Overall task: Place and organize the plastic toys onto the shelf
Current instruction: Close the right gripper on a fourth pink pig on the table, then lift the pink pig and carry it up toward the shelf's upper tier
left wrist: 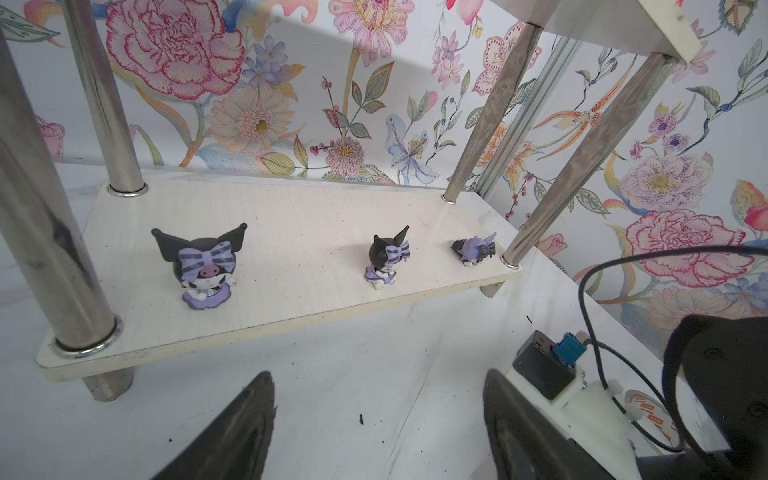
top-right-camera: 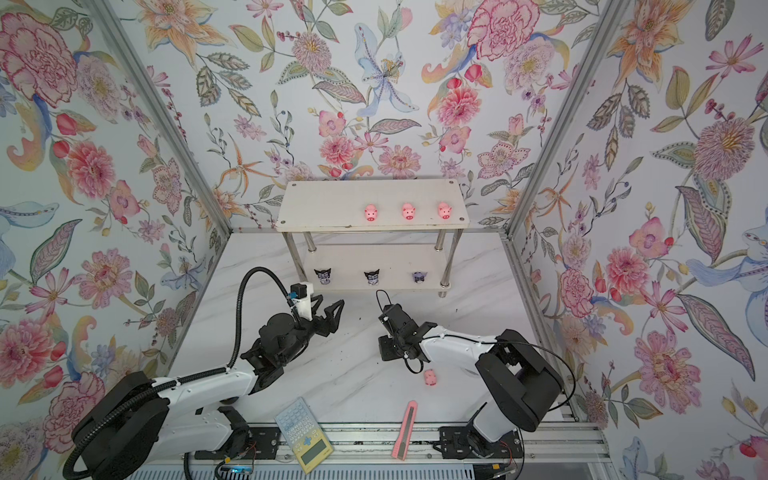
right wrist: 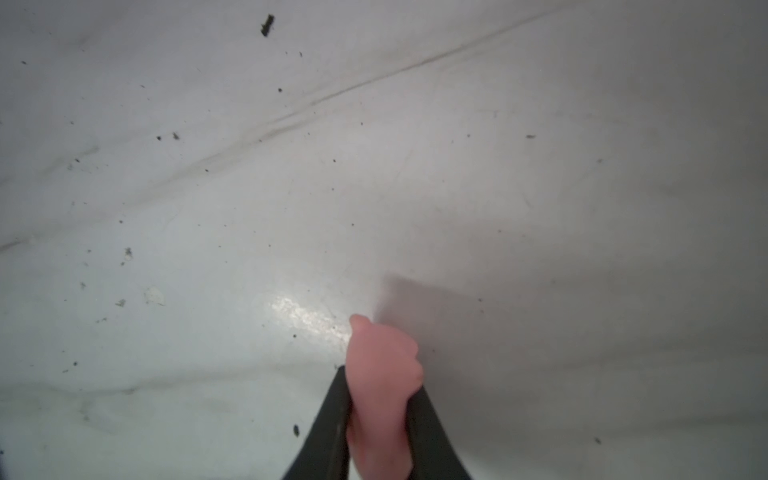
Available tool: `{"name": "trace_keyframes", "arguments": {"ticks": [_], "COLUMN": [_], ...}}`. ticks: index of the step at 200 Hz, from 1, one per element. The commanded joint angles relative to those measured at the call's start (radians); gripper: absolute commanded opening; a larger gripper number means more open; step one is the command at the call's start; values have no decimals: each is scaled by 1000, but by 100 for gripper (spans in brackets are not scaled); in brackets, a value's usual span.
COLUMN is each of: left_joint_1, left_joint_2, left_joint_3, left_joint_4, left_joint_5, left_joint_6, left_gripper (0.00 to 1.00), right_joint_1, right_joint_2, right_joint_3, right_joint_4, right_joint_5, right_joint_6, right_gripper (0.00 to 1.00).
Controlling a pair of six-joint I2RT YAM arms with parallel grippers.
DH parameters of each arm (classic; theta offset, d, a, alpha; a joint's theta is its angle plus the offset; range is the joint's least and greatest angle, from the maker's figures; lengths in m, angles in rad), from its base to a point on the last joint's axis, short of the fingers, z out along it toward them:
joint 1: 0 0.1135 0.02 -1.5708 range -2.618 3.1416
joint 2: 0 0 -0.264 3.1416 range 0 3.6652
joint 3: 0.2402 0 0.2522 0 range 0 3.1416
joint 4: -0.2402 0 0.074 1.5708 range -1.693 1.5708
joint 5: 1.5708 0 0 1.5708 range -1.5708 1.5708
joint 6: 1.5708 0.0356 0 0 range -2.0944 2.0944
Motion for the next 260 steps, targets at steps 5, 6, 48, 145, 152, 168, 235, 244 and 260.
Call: {"name": "trace_keyframes", "arguments": {"ticks": [5, 6, 48, 145, 152, 168, 235, 244, 260], "left_joint_1": [12, 13, 13, 14, 13, 13, 12, 12, 13], "left_joint_2": [-25, -25, -9, 0, -1, 0, 2, 2, 3], "left_joint_3": [-14, -14, -13, -3, -3, -3, 2, 1, 2], "left_joint_4": [-3, -3, 0, -12, -14, -17, -21, -21, -20], "left_joint_5": [-30, -29, -23, -21, -22, -24, -29, -29, -28], "left_joint_6": [15, 15, -3, -9, -9, -8, -3, -2, -4], "left_gripper": [80, 80, 80, 80, 80, 80, 80, 80, 80], "right_joint_1": [25, 26, 65, 81, 78, 69, 58, 61, 76], "right_joint_2": [11, 11, 78, 112, 106, 93, 4, -15, -45], "right_joint_3": [-16, -18, -48, -71, -75, -86, -110, -109, -97], "right_joint_4": [167, 175, 355, 173, 160, 140, 73, 67, 49], "right_joint_5": [-177, -186, -318, -74, -56, -31, 24, 28, 38], "right_joint_6": [56, 60, 125, 92, 93, 95, 86, 86, 83], "right_gripper": [16, 16, 16, 52, 54, 55, 57, 57, 59]}}
